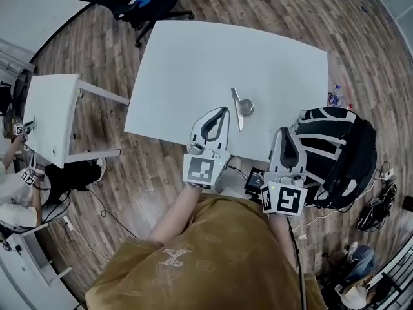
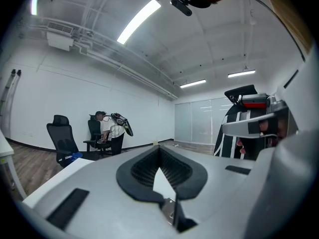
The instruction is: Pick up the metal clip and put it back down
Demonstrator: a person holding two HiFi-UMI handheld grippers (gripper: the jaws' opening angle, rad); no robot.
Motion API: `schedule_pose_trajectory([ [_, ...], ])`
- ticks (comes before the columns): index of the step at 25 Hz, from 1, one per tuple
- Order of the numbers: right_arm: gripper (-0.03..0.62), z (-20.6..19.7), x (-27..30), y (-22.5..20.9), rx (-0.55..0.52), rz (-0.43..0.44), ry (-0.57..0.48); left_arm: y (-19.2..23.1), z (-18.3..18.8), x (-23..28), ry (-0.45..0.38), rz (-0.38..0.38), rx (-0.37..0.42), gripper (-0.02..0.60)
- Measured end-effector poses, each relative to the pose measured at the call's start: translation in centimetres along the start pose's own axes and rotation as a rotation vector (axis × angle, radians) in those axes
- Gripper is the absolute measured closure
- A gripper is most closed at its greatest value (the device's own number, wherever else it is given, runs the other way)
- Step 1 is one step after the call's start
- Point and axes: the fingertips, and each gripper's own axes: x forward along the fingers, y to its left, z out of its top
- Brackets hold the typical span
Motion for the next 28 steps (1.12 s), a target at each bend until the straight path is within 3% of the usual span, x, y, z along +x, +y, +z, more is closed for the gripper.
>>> schedule_pose_trajectory([
  [8, 0.583, -1.2, 2.0, 0.4, 0.017, -0.001, 0.059, 0.6, -0.2, 2.1, 0.000, -0.057, 0.002, 0.584],
  [12, 0.583, -1.9, 3.6, 0.2, 0.052, -0.021, 0.080, 1.4, -1.7, 3.7, 0.054, -0.117, 0.035, 0.584],
  [17, 0.583, -4.0, 5.8, 0.1, 0.070, -0.042, 0.130, 3.6, -3.1, 5.3, 0.093, -0.131, 0.031, 0.584],
  [21, 0.580, -7.4, 7.1, 0.5, 0.122, -0.016, 0.220, 4.3, -3.6, 5.7, 0.100, -0.144, 0.033, 0.584],
  [28, 0.463, -16.2, 9.9, 2.0, 0.219, 0.065, 0.463, 4.2, -5.0, 5.9, 0.134, -0.184, 0.032, 0.584],
])
